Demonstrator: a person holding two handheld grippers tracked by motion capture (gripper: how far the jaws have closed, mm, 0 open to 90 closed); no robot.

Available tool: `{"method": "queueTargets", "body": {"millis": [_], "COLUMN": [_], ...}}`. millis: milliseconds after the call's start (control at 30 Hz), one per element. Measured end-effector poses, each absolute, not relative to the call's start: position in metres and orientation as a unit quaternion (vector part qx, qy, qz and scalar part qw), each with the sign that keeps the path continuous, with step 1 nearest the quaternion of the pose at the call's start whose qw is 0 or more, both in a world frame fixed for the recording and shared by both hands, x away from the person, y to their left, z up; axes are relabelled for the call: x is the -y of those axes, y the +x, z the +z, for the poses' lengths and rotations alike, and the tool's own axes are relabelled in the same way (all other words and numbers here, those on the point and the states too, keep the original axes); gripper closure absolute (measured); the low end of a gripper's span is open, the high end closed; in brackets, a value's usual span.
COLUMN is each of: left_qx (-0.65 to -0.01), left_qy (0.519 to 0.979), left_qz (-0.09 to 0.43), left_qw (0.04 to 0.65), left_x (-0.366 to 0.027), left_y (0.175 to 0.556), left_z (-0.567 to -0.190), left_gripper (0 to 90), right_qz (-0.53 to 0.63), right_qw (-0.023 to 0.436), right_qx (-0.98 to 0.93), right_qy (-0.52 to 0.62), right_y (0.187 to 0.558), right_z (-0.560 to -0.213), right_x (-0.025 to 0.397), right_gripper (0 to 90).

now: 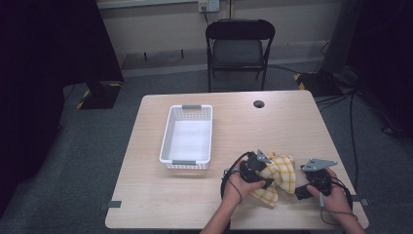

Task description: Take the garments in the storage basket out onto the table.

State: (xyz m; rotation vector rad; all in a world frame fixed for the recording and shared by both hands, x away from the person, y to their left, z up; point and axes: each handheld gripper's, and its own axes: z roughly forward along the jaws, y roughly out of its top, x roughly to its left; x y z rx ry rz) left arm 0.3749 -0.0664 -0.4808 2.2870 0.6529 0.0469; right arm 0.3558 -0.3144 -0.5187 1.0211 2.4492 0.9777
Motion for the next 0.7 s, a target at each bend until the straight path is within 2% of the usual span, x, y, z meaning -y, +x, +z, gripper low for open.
{"method": "queueTargets", "body": {"millis": [67,367,700], "left_qx": [-0.253,-0.253,-0.251], "left_qy": [0.894,0.897,0.902], "left_qz": [0.021,0.027,0.041], "left_qw": [0.369,0.362,0.349], "left_x": [0.0678,0.0673,0.0672], "left_y": [0.3740,0.3734,0.3730], "left_z": [-0.4810,-0.4825,-0.4821], "left_gripper": [43.5,36.1,18.6], "right_qz": [0.342,0.342,0.342], "right_qw": [0.156,0.156,0.156], "right_qx": [-0.855,-0.855,-0.855], "right_qy": [0.357,0.357,0.357], "right_y": [0.3558,0.3558,0.3558], "right_z": [-0.5187,-0.5187,-0.5187], "right_x": [0.3144,0.3144,0.3143], "right_gripper": [0.0,0.0,0.0]}}
